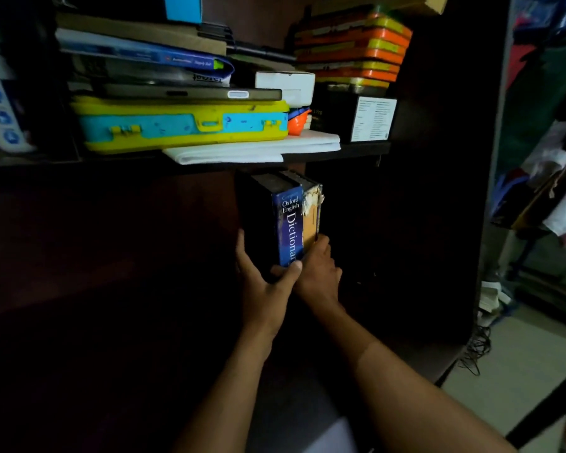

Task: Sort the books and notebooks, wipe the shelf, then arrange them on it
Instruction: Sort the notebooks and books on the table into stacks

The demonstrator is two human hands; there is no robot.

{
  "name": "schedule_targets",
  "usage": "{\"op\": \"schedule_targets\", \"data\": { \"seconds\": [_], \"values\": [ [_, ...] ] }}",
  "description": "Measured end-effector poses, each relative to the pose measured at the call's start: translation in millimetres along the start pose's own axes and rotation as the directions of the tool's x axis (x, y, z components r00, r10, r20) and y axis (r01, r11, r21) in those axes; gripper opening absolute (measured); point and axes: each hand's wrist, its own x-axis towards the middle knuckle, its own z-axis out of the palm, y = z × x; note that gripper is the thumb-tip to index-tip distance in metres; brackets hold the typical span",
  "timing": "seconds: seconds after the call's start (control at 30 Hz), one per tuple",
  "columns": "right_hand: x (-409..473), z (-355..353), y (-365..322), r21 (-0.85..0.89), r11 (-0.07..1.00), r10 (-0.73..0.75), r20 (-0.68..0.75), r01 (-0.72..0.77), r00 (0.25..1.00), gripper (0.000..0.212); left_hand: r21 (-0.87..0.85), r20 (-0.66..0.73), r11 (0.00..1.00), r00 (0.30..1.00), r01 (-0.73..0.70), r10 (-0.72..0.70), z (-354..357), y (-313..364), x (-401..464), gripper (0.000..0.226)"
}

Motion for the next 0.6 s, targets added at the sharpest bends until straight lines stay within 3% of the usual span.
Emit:
{"op": "schedule_targets", "data": {
  "seconds": [0.1,0.2,0.3,0.47,0.53,0.6],
  "values": [
    [-46.0,-14.4,10.6,-0.024,0.995,-0.095,-0.014,0.095,0.995,0.069,0.006,0.010,1.000,1.000,-0.018,0.018,9.1,3.8,-12.7,0.113],
    [-91.2,-32.3,14.0,-0.010,0.991,-0.137,-0.095,0.136,0.986,0.049,0.173,-0.142,0.982,0.985,-0.076,0.101,19.5,13.8,-38.1,0.114],
    [-122.3,-58.2,22.9,0.012,0.986,-0.167,-0.006,0.167,0.986,0.051,0.281,-0.155,0.955,0.978,-0.090,0.138,20.5,18.5,-66.1,0.121],
    [-179.7,-98.7,41.3,0.157,0.949,-0.300,0.187,0.273,0.935,0.078,0.122,-0.061,0.992,0.997,-0.045,0.053,4.5,31.9,-109.0,0.118],
    [-195.0,-113.8,44.6,0.161,0.924,-0.377,0.234,0.347,0.896,0.075,0.077,-0.102,0.997,0.994,-0.027,0.035,-1.9,38.1,-128.9,0.114],
    [-198.2,-131.8,49.2,0.192,0.898,-0.439,0.310,0.397,0.843,0.058,0.042,-0.154,0.998,0.987,-0.037,0.043,-8.4,42.1,-145.4,0.113]
  ]
}}
